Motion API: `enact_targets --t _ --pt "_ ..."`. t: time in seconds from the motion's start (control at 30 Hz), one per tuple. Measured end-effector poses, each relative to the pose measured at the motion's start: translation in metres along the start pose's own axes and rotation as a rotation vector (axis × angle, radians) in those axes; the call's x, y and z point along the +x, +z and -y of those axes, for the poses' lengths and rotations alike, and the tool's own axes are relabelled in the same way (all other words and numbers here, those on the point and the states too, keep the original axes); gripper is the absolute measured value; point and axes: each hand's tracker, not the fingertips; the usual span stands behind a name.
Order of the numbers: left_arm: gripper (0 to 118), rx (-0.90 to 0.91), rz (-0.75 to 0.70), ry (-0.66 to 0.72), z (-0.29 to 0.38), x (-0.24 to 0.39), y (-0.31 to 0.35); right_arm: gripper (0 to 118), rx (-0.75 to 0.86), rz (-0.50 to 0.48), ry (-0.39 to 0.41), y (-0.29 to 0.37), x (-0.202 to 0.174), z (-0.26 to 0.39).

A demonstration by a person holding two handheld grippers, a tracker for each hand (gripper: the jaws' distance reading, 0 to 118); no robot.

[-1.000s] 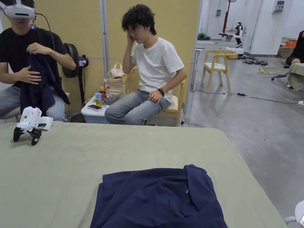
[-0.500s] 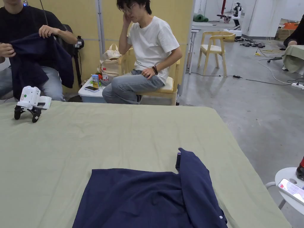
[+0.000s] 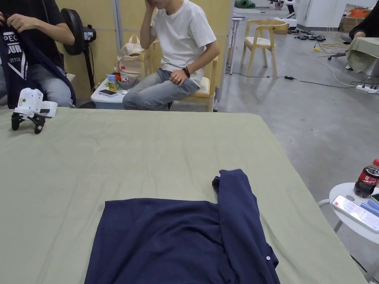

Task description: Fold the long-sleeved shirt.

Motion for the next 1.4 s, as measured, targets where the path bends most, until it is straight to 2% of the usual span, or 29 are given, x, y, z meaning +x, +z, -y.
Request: enact_targets --t 0.17,0.4,0.43,0.47,0.5,0.53,0.57,0.6,0.67,0.73,0.87,0.9,0.93,0.97,1.0,1.03,1.07,1.1,1.13,1.17,1.2,1.3,1.4 --pt "1 0.041 -0.046 -0.05 -0.01 -0.014 0.012 5 0.029 0.025 -0.021 0.011 0.008 -0.001" --pt "2 -0.002 -0.027 -0.012 -0.006 -0.017 0.003 6 0.039 0.014 -0.011 0.012 0.009 0.0" --pt "4 0.002 -0.017 0.001 -0.003 -0.013 0.004 18 0.037 0.013 -0.005 0.015 0.007 -0.001" --pt "19 0.005 -0.008 0.013 -0.001 -0.011 0.006 53 0.021 0.013 0.0 0.017 0.005 -0.001" --pt "41 0.008 0.008 0.031 0.001 -0.008 0.01 91 -0.004 0.017 0.012 0.02 0.003 -0.001" --pt "66 0.01 0.005 0.039 0.003 -0.011 0.015 114 -0.003 0.016 0.019 0.026 0.001 0.0" --pt "92 0.024 0.001 0.06 0.004 -0.01 0.02 118 0.042 -0.017 0.036 0.038 0.0 0.0" --pt "96 0.058 0.002 0.078 0.004 -0.009 0.027 117 0.093 -0.052 0.04 0.052 -0.001 -0.003" --pt "96 0.114 -0.005 0.103 -0.008 -0.004 0.048 116 0.14 -0.054 0.024 0.075 -0.005 -0.016" --pt "97 0.174 0.016 0.115 -0.026 0.002 0.058 116 0.243 -0.087 0.041 0.094 -0.01 -0.034" --pt "97 0.265 0.093 0.108 -0.064 0.021 0.061 117 0.369 -0.073 0.051 0.107 -0.028 -0.071" --pt "88 0.242 0.089 0.107 -0.073 0.026 0.055 116 0.366 -0.074 0.05 0.105 -0.035 -0.078" --pt "62 0.228 0.11 0.098 -0.079 0.029 0.051 110 0.352 -0.077 0.049 0.099 -0.039 -0.083" --pt "0 0.23 0.132 0.085 -0.083 0.036 0.044 75 0.32 -0.131 0.05 0.091 -0.041 -0.085" --pt "0 0.225 0.125 0.08 -0.086 0.046 0.037 20 0.291 -0.175 0.051 0.082 -0.044 -0.087" --pt "0 0.208 0.09 0.058 -0.088 0.056 0.029 0 0.266 -0.137 0.054 0.07 -0.046 -0.088" --pt "0 0.232 0.063 0.031 -0.088 0.056 0.02 0 0.322 -0.068 0.05 0.059 -0.056 -0.085" --pt "0 0.214 0.098 0.02 -0.091 0.062 0.013 0 0.271 -0.003 0.089 0.053 -0.061 -0.08" --pt "0 0.189 0.132 0.024 -0.092 0.067 0.007 0 0.223 -0.091 0.093 0.048 -0.059 -0.079" --pt "0 0.183 0.146 0.039 -0.094 0.072 0.001 0 0.192 -0.155 0.059 0.03 -0.054 -0.076" --pt "0 0.189 0.148 0.034 -0.091 0.07 0.002 0 0.194 -0.147 0.047 0.024 -0.056 -0.075" --pt "0 0.172 0.143 -0.015 -0.099 0.078 -0.015 0 0.168 -0.108 0.112 0.016 -0.06 -0.085" --pt "0 0.139 0.162 -0.023 -0.114 0.072 -0.03 0 0.141 -0.133 0.11 -0.005 -0.056 -0.108"
